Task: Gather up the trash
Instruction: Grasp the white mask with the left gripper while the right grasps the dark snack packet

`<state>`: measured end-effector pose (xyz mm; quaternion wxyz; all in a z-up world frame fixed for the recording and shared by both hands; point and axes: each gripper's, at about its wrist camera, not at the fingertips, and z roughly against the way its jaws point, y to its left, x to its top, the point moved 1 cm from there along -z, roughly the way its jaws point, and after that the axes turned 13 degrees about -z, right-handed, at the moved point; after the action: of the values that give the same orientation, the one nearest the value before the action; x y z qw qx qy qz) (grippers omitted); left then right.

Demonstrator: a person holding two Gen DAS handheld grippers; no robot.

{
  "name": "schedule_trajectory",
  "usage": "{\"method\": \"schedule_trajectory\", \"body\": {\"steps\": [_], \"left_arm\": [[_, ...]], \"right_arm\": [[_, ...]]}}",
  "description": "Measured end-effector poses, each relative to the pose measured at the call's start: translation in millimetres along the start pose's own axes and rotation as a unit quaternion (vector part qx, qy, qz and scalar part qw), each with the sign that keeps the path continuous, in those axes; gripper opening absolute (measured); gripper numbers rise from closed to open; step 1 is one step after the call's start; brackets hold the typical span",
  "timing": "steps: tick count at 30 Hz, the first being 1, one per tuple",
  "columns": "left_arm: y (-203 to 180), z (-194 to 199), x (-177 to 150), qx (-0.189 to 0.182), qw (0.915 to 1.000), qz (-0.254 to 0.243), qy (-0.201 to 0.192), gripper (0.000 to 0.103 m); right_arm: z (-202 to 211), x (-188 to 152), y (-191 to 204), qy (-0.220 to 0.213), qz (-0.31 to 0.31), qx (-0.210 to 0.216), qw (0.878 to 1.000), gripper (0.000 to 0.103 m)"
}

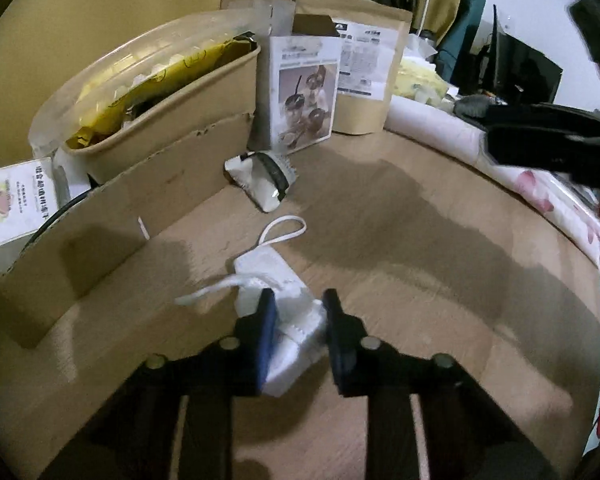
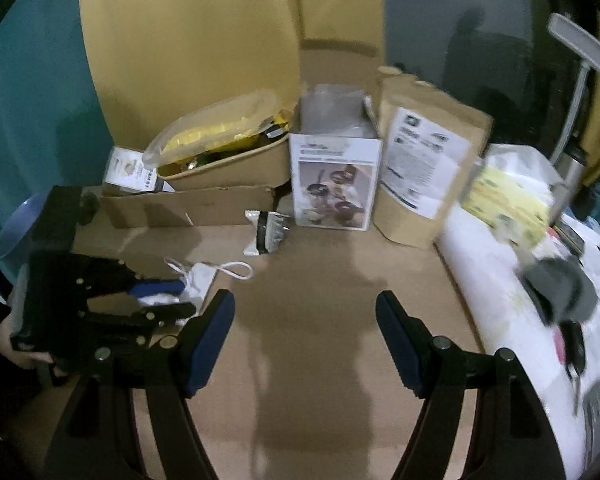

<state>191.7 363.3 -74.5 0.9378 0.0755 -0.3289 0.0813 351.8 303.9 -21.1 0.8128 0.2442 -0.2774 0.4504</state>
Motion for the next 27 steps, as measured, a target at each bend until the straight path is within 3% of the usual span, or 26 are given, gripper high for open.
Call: {"method": "schedule_trajectory", "body": {"steps": [9, 13, 19, 20, 22, 27], "left_arm": [[34.3, 18.6, -2.9, 0.054, 0.9971, 0.045, -0.027, 0.015], [53.4, 16.1, -6.0, 0.06, 0.9956, 0.066, -0.027, 0.015], [70.2, 12.3, -11.8, 0.07, 0.994, 0.08, -0.027, 0.015], [71.5, 11.9, -12.3, 0.072, 0.9939, 0.078, -0.029, 0.015], [72.3, 11.0, -13.8, 0.073, 0.9939, 0.078, -0.028, 0.015], [68.7, 8.4, -11.4, 0.071, 0.9943, 0.074, -0.028, 0.015]], "right_arm": [[-73.3, 17.3, 31.0, 0.029, 0.011, 0.015, 0.999, 0.071], [-103.9, 26.1, 39.8, 0.042, 0.012, 0.016, 0.999, 0.058], [-146.7, 33.0, 43.0, 0.059, 0.007, 0.014, 0.998, 0.056], [-153.4, 32.4, 43.3, 0.064, 0.007, 0.013, 0.998, 0.053], [-161.2, 31.4, 42.8, 0.072, 0.006, 0.01, 0.997, 0.027], [-156.3, 27.8, 43.1, 0.066, 0.012, 0.009, 0.998, 0.023]]}}
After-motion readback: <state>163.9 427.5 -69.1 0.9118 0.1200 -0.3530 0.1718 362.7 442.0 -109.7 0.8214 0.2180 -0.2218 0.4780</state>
